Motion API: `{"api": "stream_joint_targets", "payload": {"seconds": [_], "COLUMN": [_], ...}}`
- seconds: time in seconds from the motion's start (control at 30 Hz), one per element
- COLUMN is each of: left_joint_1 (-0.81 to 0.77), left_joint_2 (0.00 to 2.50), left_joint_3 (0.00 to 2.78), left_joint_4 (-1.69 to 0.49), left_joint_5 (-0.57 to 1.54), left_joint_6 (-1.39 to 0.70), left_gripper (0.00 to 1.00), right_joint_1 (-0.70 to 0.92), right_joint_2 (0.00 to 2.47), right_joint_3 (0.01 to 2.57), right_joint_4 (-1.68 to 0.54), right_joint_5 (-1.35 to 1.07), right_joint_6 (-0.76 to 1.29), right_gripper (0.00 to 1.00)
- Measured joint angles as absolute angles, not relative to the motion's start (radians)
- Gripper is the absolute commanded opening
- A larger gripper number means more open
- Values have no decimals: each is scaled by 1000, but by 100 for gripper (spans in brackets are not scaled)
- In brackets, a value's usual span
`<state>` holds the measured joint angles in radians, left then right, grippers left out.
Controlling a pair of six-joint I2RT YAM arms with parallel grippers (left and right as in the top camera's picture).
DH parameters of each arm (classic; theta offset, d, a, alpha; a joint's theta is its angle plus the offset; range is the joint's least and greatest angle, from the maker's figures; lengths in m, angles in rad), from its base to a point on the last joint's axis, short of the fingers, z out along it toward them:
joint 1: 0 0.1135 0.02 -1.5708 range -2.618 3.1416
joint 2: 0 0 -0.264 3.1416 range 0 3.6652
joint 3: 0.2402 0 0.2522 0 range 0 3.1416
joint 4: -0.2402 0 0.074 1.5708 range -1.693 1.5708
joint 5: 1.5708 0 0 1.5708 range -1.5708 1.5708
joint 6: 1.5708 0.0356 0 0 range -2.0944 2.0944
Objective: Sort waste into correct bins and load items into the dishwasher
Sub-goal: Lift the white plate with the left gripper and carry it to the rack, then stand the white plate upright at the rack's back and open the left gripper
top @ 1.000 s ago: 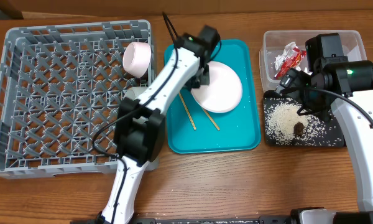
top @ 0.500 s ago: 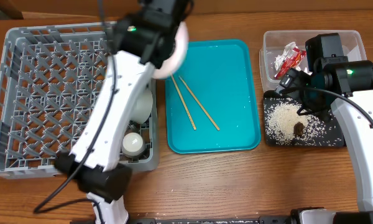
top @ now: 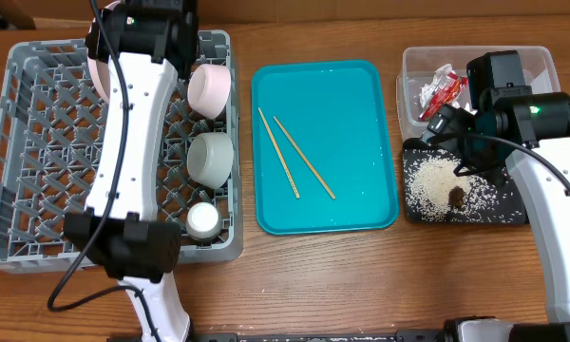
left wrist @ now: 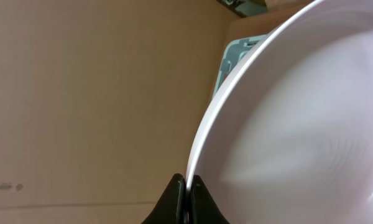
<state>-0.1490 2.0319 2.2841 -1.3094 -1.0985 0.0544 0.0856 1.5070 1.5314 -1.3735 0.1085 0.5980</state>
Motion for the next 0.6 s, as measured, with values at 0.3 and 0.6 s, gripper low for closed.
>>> {"api": "stream_joint_targets", "payload": {"seconds": [0.3,0.6], "left_joint_1": [-143,-143], "left_joint_2": [2164,2252], "left_joint_3": [2284,2284], "left_joint_4": [-1261,-1264], "left_joint_5": [-1112,-1102], "left_joint_6": [-7,-129], "left_gripper": [4,4], "right_joint_1": [86,86], "right_joint_2": [1507,1507], "right_joint_3": [1531,1531], "right_joint_4": [-1374,-1374], "right_joint_5": [109,109], "right_joint_6": [598,598], "right_gripper": [100,100]}}
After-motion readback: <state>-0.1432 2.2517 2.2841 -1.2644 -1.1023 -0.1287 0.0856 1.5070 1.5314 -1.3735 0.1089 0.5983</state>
